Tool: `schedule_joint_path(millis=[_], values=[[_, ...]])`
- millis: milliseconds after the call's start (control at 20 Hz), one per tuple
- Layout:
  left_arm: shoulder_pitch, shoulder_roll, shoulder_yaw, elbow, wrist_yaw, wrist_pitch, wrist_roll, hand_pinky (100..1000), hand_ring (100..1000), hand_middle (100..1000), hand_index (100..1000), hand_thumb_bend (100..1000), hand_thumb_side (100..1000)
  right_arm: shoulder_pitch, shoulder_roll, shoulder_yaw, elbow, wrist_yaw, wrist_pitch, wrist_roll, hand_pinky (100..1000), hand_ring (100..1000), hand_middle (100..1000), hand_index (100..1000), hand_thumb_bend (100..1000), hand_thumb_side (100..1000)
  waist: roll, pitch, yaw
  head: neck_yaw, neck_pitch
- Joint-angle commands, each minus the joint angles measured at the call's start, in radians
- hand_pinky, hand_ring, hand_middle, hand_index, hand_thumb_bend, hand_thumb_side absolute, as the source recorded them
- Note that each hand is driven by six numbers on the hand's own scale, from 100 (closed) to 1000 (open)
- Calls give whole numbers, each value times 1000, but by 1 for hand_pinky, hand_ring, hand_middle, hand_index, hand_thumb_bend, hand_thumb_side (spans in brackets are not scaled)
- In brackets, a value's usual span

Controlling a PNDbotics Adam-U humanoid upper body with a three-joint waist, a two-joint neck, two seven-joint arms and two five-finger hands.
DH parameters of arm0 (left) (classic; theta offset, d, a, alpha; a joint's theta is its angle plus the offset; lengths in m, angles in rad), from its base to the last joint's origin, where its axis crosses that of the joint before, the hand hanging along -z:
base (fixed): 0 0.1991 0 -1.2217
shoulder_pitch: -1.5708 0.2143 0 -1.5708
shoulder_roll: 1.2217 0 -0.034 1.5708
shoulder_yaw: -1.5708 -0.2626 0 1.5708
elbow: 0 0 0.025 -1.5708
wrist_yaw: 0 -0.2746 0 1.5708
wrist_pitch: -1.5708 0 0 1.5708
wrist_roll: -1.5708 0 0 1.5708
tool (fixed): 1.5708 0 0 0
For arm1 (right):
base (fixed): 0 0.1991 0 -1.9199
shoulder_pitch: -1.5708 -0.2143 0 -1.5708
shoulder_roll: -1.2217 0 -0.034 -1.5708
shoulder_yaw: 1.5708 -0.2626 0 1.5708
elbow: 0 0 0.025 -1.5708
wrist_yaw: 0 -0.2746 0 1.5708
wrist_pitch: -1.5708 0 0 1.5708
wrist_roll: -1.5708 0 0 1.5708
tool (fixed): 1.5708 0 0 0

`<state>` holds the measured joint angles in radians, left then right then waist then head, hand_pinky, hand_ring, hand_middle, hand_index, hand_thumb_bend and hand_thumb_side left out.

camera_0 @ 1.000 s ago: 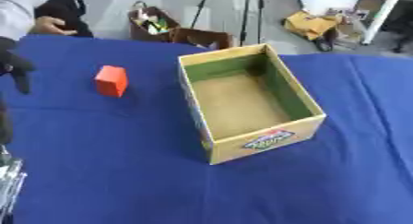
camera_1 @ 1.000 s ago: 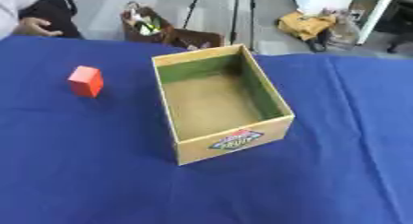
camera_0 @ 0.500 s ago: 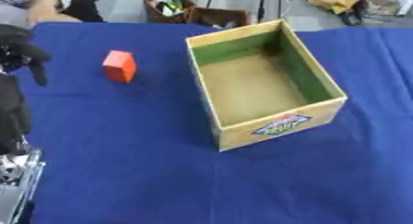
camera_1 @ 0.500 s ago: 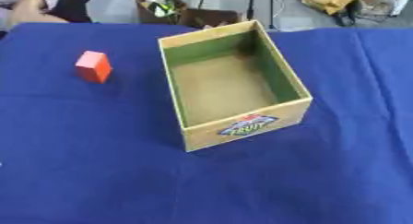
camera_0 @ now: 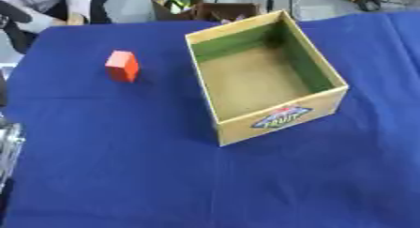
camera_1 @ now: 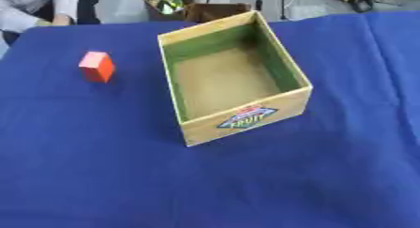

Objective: Pick up objects on the table and place them in the box.

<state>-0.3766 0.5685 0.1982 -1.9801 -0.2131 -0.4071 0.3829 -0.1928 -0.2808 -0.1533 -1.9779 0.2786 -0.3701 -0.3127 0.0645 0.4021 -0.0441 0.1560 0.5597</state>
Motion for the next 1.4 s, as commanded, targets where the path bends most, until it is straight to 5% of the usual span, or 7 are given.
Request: schedule_joint_path(millis=[50, 650, 950, 1150, 1400], values=[[-7, 107, 30, 17, -31, 46, -16, 168, 490, 601, 703, 100, 905, 1, -30, -7, -22, 9, 0, -4, 768, 705, 599, 716, 100, 700, 1, -20, -4, 0, 14], [-10, 280, 43, 182, -123, 200, -119, 171, 529, 651, 778, 100, 867, 0, -39, -12, -22, 16, 3, -7, 760, 704, 599, 717, 100, 704, 20, -25, -31, 99, 61], [-10, 331, 35, 273, -195, 195, -194, 185, 553, 666, 837, 188, 890, 13, -45, -16, -22, 21, 3, -11, 761, 703, 598, 717, 100, 705, 29, -37, -41, 134, 93], [-16, 391, 10, 364, -251, 194, -252, 217, 586, 696, 887, 249, 969, 29, -55, -18, -22, 29, -3, -15, 761, 703, 598, 717, 100, 709, 31, -44, -54, 123, 89], [-53, 444, -33, 480, -322, 152, -324, 250, 619, 738, 925, 256, 966, 55, -67, -16, -22, 39, -10, -16, 761, 704, 598, 718, 100, 714, 28, -54, -72, 97, 70]])
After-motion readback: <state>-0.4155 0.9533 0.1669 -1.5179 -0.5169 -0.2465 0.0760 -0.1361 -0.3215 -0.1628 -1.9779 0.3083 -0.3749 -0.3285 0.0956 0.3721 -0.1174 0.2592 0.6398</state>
